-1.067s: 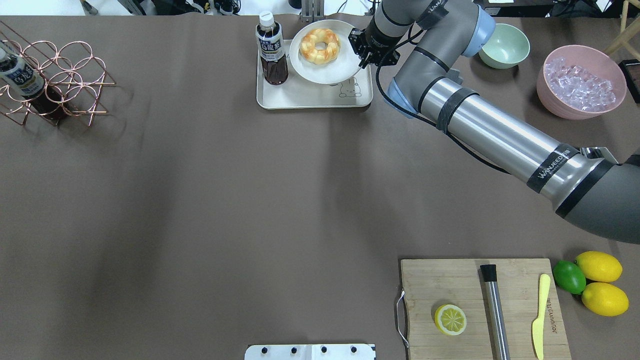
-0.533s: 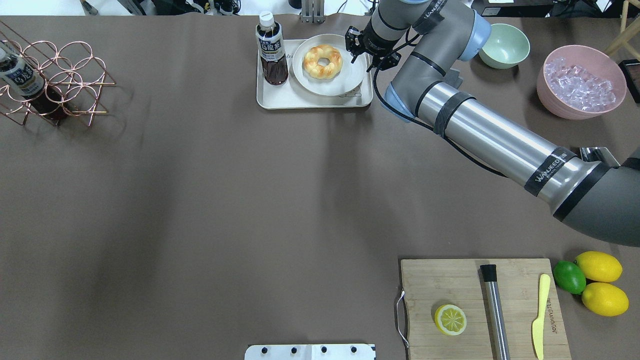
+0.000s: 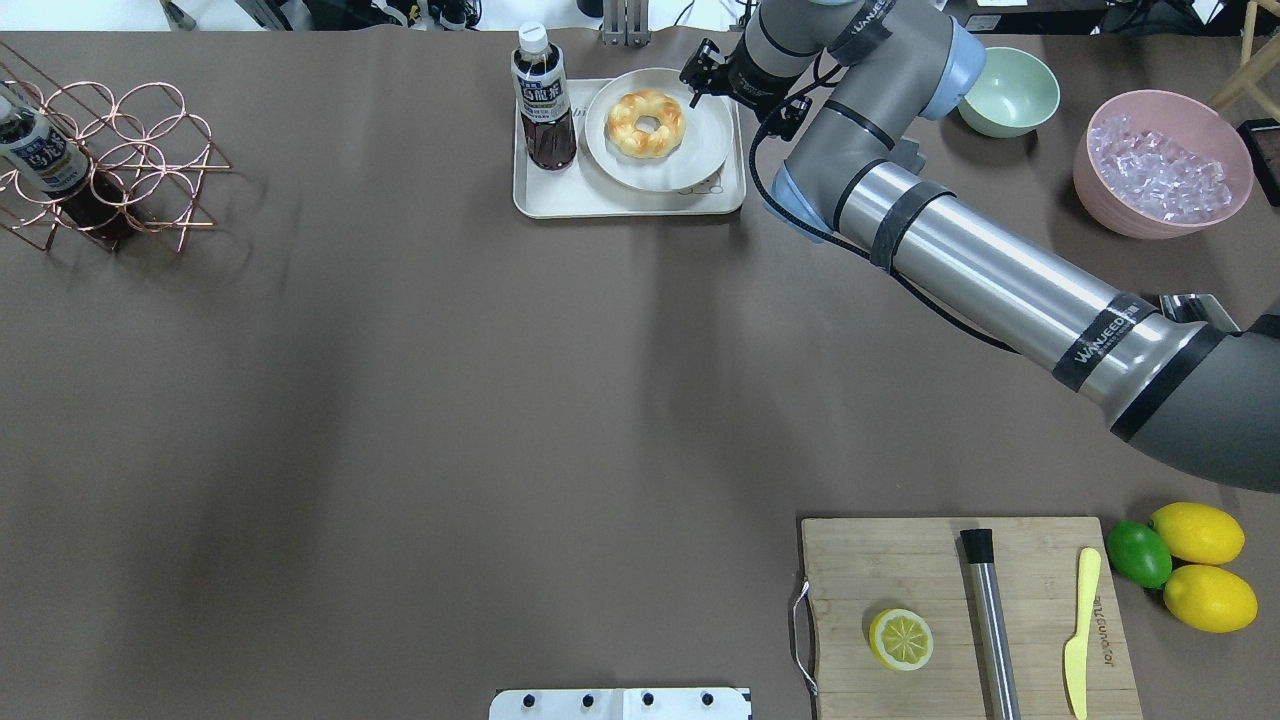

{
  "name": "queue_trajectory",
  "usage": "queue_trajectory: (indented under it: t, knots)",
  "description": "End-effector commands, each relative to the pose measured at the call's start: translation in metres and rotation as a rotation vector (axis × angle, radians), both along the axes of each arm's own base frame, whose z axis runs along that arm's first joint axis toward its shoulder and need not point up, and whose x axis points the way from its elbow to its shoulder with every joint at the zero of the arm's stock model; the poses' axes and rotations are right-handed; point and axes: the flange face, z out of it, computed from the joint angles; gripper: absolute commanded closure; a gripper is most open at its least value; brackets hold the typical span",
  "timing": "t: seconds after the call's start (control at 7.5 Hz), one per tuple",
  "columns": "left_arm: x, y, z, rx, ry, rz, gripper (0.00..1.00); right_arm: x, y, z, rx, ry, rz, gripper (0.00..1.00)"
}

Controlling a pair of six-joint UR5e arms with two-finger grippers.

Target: Place donut on tray

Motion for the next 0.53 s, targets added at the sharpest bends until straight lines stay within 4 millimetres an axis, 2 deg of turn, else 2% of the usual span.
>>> queue_trajectory:
  t: [0.0, 0.13, 0.27, 0.4]
  knots:
    - [0.0, 0.0, 0.003, -0.005, 0.0, 0.0, 0.02, 0.119, 0.019, 0.042, 0.016, -0.028, -0.095, 0.0]
    - [0.0, 0.001, 0.004, -0.007, 0.002, 0.0, 0.02, 0.157, 0.035, 0.05, 0.021, 0.004, -0.108, 0.0]
    - [0.0, 0.002, 0.005, -0.009, 0.002, 0.001, 0.02, 0.197, 0.063, 0.076, 0.041, 0.053, -0.13, 0.0]
    - [0.0, 0.002, 0.008, -0.013, 0.002, 0.001, 0.02, 0.236, 0.102, 0.117, 0.056, 0.108, -0.177, 0.0]
